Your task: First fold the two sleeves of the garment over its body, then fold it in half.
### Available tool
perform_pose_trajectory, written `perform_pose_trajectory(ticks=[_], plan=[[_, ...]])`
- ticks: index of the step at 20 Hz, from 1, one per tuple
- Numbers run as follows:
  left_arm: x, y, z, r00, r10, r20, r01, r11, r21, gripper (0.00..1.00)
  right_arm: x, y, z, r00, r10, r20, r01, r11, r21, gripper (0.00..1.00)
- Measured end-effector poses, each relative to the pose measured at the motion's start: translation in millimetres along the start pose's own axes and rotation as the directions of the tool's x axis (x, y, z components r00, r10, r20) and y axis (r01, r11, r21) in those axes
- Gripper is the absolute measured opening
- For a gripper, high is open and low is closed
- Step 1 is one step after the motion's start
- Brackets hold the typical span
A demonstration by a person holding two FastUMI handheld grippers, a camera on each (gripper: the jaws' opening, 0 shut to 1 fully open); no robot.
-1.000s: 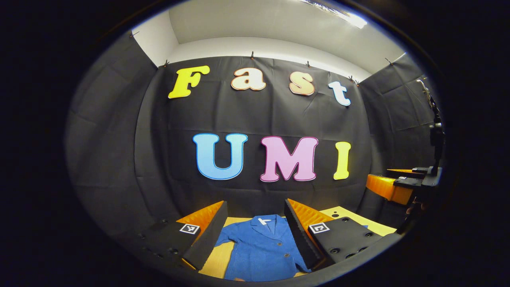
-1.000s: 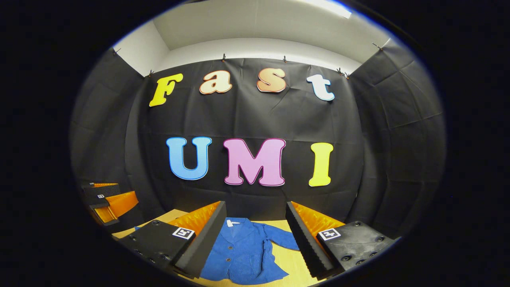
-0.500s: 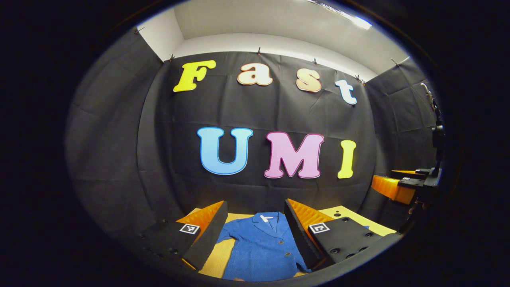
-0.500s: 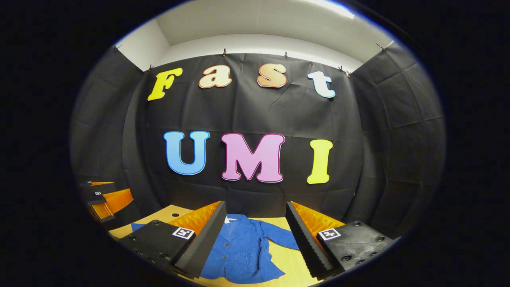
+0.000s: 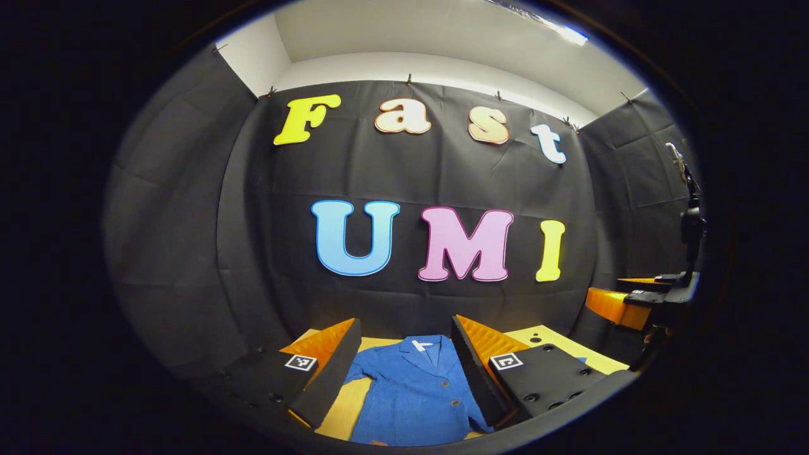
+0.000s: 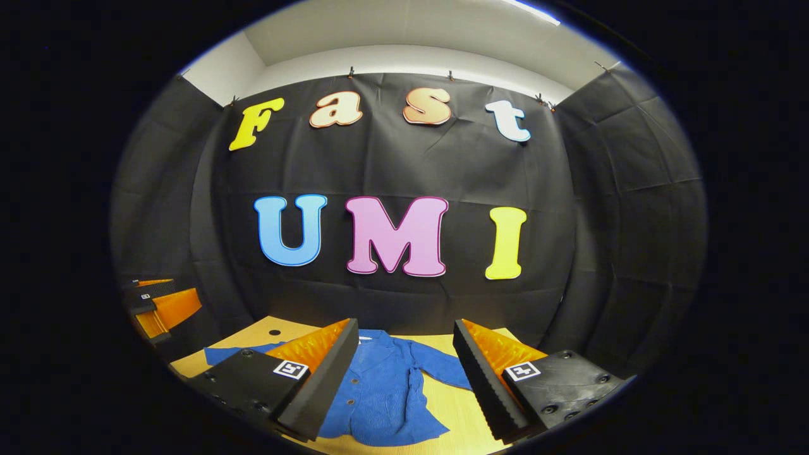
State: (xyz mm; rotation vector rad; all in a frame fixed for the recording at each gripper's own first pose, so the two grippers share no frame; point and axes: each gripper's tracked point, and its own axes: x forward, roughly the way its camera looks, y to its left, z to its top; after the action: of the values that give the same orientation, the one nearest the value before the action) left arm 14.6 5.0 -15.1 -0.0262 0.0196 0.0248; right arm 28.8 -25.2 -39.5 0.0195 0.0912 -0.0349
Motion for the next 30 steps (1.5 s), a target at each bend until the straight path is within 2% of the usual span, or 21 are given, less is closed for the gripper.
perform_pose_trajectory(ticks=[6,10,14,18,20,23,26,30], plan=[[4.9,-10.2,-1.9,1.0,0.013,-0.005,-0.013,1.0,0.006,0.82,17.2,-15.9,-15.5,0.999,-0.005,-0.052,0.008,0.999,0.048,0.96],[13.1,-20.1,-11.6,0.999,0.031,-0.026,-0.031,1.0,-0.003,0.82,41.4,-36.8,-48.0,0.992,-0.014,-0.129,0.02,0.999,0.044,0.96],[26.3,-35.2,-23.7,0.998,0.046,-0.046,-0.045,0.999,0.009,0.82,61.5,-67.2,-101.3,0.969,-0.019,-0.247,0.031,0.998,0.045,0.96],[44.2,-52.6,-31.0,0.996,0.068,-0.051,-0.068,0.998,0.013,0.82,84.9,-107.3,-154.1,0.932,-0.045,-0.359,0.071,0.996,0.059,0.97],[52.3,-62.3,-36.2,0.995,0.075,-0.06,-0.074,0.997,0.011,0.82,97.7,-130.8,-181.8,0.91,-0.074,-0.407,0.101,0.994,0.046,0.97],[64.2,-73.5,-44.5,0.994,0.082,-0.078,-0.081,0.997,0.016,0.82,110.5,-166.8,-224.7,0.858,-0.121,-0.499,0.169,0.984,0.053,0.97],[73.5,-74.9,-54.4,0.99,0.102,-0.1,-0.101,0.995,0.02,0.82,125.8,-205.5,-268.4,0.798,-0.164,-0.58,0.267,0.959,0.095,0.98],[84.5,-73.3,-68.3,0.98,0.14,-0.139,-0.14,0.99,0.013,0.82,135.7,-269.3,-316.7,0.695,-0.268,-0.667,0.421,0.904,0.075,0.96]])
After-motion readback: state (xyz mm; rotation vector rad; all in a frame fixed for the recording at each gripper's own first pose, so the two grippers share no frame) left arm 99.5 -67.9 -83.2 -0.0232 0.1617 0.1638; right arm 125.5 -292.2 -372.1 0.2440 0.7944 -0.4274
